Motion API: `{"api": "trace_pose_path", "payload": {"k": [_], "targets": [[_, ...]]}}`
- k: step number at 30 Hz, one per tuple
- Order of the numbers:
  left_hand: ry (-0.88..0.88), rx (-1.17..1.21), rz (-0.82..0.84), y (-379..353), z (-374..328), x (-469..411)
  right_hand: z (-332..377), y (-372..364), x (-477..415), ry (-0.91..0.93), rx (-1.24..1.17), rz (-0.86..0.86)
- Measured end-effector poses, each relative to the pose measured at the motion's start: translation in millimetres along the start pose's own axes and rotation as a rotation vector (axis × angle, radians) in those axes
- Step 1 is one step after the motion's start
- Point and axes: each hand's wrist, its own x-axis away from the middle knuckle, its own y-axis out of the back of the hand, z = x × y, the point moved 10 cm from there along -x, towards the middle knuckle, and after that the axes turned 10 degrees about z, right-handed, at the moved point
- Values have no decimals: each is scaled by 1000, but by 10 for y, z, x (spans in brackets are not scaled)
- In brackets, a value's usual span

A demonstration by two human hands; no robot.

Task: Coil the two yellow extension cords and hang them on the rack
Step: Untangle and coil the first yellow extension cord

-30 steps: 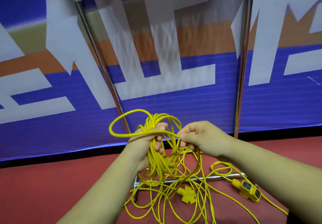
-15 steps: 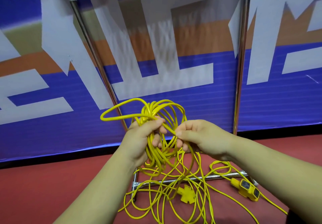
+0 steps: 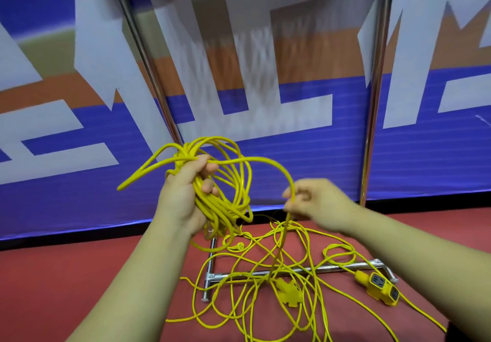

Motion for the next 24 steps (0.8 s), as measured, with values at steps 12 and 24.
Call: {"api": "trace_pose_path", "payload": {"k": [12, 24], "targets": [[170, -217, -101, 174, 314, 90, 181, 417, 290, -14, -362, -222], [259, -229, 60, -239, 443, 195, 506, 311, 359, 211, 437, -150]]}}
